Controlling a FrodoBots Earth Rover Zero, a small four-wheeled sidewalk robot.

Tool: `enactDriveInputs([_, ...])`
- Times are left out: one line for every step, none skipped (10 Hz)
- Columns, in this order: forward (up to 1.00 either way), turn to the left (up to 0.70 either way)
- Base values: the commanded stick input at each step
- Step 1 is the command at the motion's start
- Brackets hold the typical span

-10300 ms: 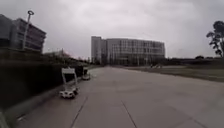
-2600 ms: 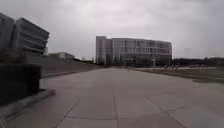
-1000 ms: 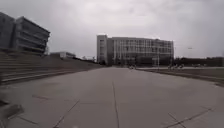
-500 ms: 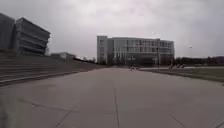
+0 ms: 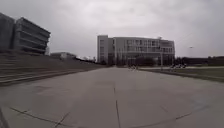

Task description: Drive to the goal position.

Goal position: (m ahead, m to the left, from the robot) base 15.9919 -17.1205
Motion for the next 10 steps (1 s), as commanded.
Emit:
enactDriveInputs([0.85,0.00])
enactDriveInputs([0.85,0.00])
enactDriveInputs([0.85,0.00])
enactDriveInputs([0.85,0.00])
enactDriveInputs([0.85,0.00])
enactDriveInputs([0.85,0.00])
enactDriveInputs([0.85,0.00])
enactDriveInputs([0.85,0.00])
enactDriveInputs([0.85,0.00])
enactDriveInputs([0.85,0.00])
